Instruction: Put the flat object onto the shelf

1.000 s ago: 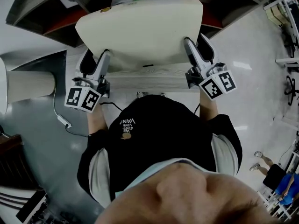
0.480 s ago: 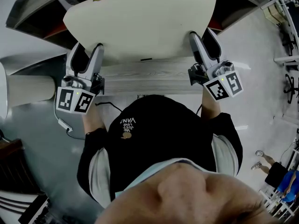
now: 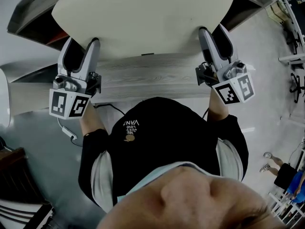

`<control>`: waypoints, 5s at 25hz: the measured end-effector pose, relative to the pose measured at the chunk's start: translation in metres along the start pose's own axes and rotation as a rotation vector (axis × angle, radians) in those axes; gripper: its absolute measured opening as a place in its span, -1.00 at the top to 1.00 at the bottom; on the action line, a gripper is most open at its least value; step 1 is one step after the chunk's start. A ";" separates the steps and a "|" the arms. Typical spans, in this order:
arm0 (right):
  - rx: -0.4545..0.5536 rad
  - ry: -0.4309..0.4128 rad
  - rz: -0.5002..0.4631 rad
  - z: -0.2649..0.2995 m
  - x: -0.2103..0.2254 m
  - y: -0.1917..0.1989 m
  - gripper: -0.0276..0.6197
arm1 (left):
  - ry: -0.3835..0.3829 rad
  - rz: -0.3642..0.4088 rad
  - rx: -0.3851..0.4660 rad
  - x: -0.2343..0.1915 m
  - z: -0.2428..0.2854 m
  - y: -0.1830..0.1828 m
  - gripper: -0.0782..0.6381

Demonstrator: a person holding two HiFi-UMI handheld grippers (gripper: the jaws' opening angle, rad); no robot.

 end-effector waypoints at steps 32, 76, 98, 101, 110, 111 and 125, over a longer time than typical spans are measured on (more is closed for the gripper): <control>0.243 -0.100 -0.243 0.085 -0.012 -0.112 0.37 | 0.131 0.199 0.228 -0.015 0.077 -0.129 0.05; 0.114 -0.080 -0.345 0.193 0.045 -0.112 0.38 | 0.120 0.245 0.150 -0.090 0.175 -0.130 0.05; 0.082 -0.076 -0.286 0.217 0.060 -0.097 0.37 | 0.109 0.209 0.112 -0.109 0.197 -0.115 0.05; 0.077 -0.070 -0.280 0.218 0.061 -0.097 0.37 | 0.103 0.212 0.106 -0.110 0.197 -0.114 0.05; 0.086 -0.073 -0.262 0.218 0.061 -0.098 0.37 | 0.107 0.213 0.123 -0.110 0.197 -0.115 0.05; 0.086 -0.073 -0.263 0.218 0.061 -0.099 0.36 | 0.107 0.211 0.126 -0.110 0.197 -0.115 0.05; 0.089 -0.062 -0.267 0.215 0.060 -0.099 0.18 | 0.096 0.189 0.132 -0.115 0.188 -0.114 -0.04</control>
Point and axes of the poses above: the fingertips, and each gripper's own axes: z forward along the fingers, x to its right, y out of its underside, the point moved 5 cm from there along -z, backward along the fingers, and after that the axes turned 8 degrees about x, right-handed, at the moved point
